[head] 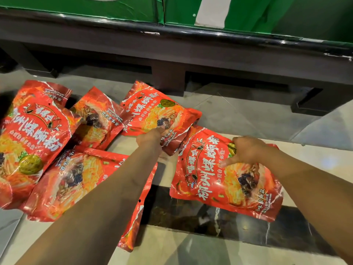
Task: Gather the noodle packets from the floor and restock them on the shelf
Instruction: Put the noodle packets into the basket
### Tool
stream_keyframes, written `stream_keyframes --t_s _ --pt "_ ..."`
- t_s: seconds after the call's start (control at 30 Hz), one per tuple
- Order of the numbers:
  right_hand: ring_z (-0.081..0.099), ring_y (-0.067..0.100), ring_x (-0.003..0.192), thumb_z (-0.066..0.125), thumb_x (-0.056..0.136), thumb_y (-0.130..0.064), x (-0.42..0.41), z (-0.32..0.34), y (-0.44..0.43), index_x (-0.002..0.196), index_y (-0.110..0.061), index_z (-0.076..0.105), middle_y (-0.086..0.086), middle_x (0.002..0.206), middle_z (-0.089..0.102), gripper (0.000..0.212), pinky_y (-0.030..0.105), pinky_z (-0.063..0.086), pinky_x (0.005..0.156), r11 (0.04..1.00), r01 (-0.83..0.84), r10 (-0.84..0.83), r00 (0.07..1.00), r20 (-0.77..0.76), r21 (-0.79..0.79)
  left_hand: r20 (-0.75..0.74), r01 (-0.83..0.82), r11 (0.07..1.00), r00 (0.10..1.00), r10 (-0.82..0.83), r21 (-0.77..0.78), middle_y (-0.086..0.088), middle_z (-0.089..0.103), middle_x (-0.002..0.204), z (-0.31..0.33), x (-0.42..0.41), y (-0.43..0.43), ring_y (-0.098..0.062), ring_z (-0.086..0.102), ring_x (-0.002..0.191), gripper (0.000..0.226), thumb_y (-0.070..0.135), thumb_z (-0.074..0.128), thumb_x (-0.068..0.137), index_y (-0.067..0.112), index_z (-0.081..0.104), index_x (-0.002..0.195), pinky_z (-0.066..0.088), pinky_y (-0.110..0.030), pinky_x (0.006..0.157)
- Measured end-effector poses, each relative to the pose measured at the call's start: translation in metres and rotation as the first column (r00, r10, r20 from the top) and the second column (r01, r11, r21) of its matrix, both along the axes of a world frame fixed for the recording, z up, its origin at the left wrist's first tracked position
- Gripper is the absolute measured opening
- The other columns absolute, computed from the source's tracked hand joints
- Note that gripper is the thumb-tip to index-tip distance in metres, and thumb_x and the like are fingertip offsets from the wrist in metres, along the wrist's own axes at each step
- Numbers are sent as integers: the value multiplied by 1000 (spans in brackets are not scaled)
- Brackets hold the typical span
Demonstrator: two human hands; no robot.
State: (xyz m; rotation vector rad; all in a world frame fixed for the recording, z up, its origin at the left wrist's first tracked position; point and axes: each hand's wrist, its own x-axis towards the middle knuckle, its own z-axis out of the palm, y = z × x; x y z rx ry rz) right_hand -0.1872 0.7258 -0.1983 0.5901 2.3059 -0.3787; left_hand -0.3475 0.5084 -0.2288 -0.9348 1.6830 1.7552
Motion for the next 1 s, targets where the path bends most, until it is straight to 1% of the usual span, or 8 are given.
stream_keyframes --t_s 0.13,0.23,0.37,0.53,0.67,0.8,0.93,1.0 --pt "67 13 82 67 39 -82 17 6 6 86 -30 60 -11 87 68 70 33 56 83 978 166 -164 986 21 -125 58 109 982 991 -119 153 -19 70 108 -8 3 3 -23 72 64 42 9 74 86 -4 56 122 55 -32 46" --pt "68 11 81 76 50 -70 31 13 7 83 -30 63 -11 85 70 55 31 55 82 934 285 -286 958 29 -216 75 188 960 975 -207 210 -17 70 111 -9 9 -2 -24 69 76 39 17 72 89 -1 61 122 61 -38 64" --pt "72 14 80 83 52 -65 46 28 11 101 -23 69 -6 89 75 67 32 57 82 871 403 -413 910 26 -282 20 148 973 988 -154 177 -15 71 101 -12 16 -11 -24 68 72 33 17 77 85 1 64 111 52 -28 41" --pt "74 18 76 85 59 -56 61 50 16 100 -25 65 -3 91 75 55 31 57 66 749 552 -596 803 -7 -367 -39 115 954 993 -108 279 -20 70 107 -8 23 -14 -25 72 64 33 4 68 90 -4 60 121 55 -32 45" --pt "74 27 83 84 51 -64 77 52 19 104 -25 63 2 97 75 68 48 57 86 624 670 -736 677 -13 -402 -33 134 934 991 -130 330 -20 68 118 -2 28 -17 -28 71 80 37 10 62 95 1 56 131 57 -35 48" --pt "74 30 78 86 54 -59 100 39 12 110 -13 65 10 96 75 76 37 58 69 389 793 -898 440 0 -470 -38 206 924 978 -204 322 -21 66 122 14 39 -29 -30 70 88 38 13 58 97 1 54 133 59 -37 57" --pt "72 34 82 92 55 -45 131 41 -2 118 -7 62 15 109 71 80 40 58 65 -47 854 -996 0 91 -518 -37 375 900 926 -377 223 -17 71 95 65 70 -33 -24 71 66 20 9 58 95 -1 61 113 57 -34 51" --pt "70 34 83 98 44 -40 143 59 -4 117 -8 62 12 109 70 88 49 58 69 -180 819 -983 -164 79 -545 -105 488 864 872 -478 122 -9 73 78 97 81 -34 -18 70 60 9 1 60 92 0 64 100 56 -33 61"
